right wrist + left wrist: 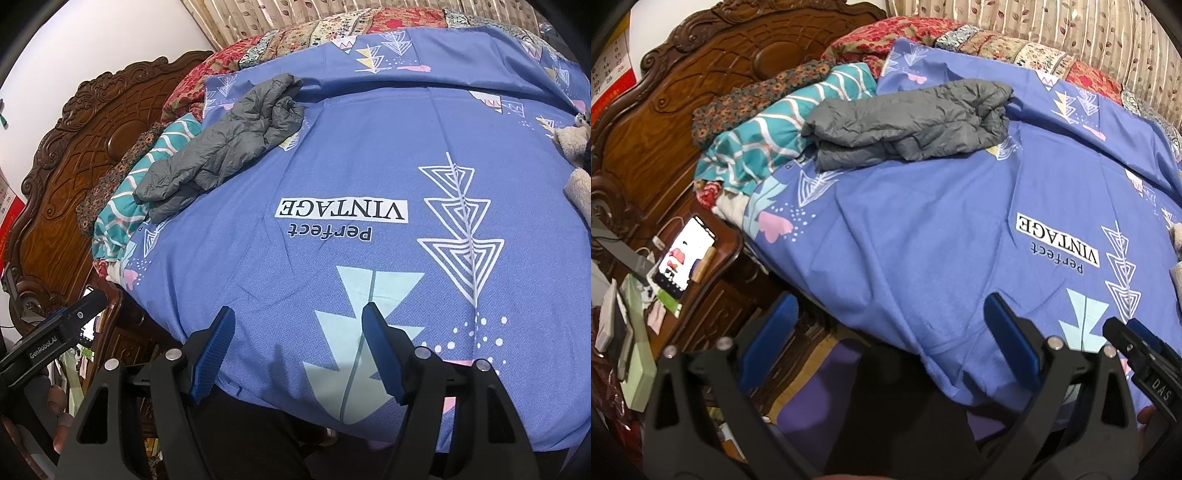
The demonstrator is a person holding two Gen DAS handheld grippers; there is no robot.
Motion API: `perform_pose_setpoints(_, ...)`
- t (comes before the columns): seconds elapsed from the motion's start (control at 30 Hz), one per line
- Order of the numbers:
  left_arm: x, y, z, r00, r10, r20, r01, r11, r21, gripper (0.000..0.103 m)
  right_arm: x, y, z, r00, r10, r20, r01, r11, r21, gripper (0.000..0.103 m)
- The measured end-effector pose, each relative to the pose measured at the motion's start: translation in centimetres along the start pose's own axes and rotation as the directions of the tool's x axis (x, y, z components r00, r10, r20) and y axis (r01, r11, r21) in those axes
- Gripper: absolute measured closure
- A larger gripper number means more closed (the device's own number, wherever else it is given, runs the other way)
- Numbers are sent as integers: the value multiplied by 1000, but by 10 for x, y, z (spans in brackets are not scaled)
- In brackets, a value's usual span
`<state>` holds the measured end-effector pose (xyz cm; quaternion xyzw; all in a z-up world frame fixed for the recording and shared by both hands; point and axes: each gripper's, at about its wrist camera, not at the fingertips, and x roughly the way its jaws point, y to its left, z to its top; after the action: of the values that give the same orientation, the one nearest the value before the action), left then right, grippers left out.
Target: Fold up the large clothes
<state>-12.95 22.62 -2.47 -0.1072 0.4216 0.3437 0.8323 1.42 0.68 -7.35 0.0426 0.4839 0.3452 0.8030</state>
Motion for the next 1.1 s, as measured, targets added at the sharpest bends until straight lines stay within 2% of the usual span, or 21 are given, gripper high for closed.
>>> perform_pose_setpoints(0.3,-2,-1,0,1000,-23,6,22,1000,19,6,0,-1,1,1000,0,3,0,1000,-2,14)
perform_pose_setpoints(1.1,0,-1,-1,1000,-13,-4,13,1000,13,6,1,-2,1,1000,0,-1,0,1000,3,14)
